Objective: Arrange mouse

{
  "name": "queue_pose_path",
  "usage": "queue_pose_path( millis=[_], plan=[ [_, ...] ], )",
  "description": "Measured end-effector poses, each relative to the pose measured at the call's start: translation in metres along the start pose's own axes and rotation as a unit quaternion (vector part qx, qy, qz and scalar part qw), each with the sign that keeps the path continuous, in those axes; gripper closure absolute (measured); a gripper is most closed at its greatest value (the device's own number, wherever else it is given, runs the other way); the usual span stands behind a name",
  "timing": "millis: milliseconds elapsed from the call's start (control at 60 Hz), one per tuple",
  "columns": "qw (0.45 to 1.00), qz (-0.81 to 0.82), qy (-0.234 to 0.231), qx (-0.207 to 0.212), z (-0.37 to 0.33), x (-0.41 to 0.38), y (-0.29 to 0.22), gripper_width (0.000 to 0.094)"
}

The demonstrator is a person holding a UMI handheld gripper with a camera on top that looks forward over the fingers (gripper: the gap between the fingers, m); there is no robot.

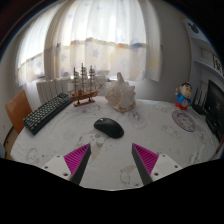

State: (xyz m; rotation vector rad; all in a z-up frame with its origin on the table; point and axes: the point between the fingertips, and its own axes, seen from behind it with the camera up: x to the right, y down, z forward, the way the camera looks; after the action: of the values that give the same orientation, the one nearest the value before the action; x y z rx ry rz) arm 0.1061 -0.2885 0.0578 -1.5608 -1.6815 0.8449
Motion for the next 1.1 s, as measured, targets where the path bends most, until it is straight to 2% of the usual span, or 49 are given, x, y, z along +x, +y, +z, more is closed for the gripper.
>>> queue_pose_path(
  millis=[217, 633, 983, 1033, 1100],
  plan=[
    [1.0, -0.006, -0.006, 0.016, 0.056, 0.01, -0.005, 0.0083],
    [0.999, -0.011, -0.031, 0.0, 0.152, 0.016, -0.036, 0.0081],
    [0.999, 0.013, -0.011, -0.027, 0.204, 0.039, -0.052, 0.008],
    [0.999, 0.011, -0.015, -0.027, 0.207, 0.036, -0.053, 0.0129],
    [0.999, -0.002, -0.03, -0.022, 0.208, 0.027, -0.055, 0.029]
  ],
)
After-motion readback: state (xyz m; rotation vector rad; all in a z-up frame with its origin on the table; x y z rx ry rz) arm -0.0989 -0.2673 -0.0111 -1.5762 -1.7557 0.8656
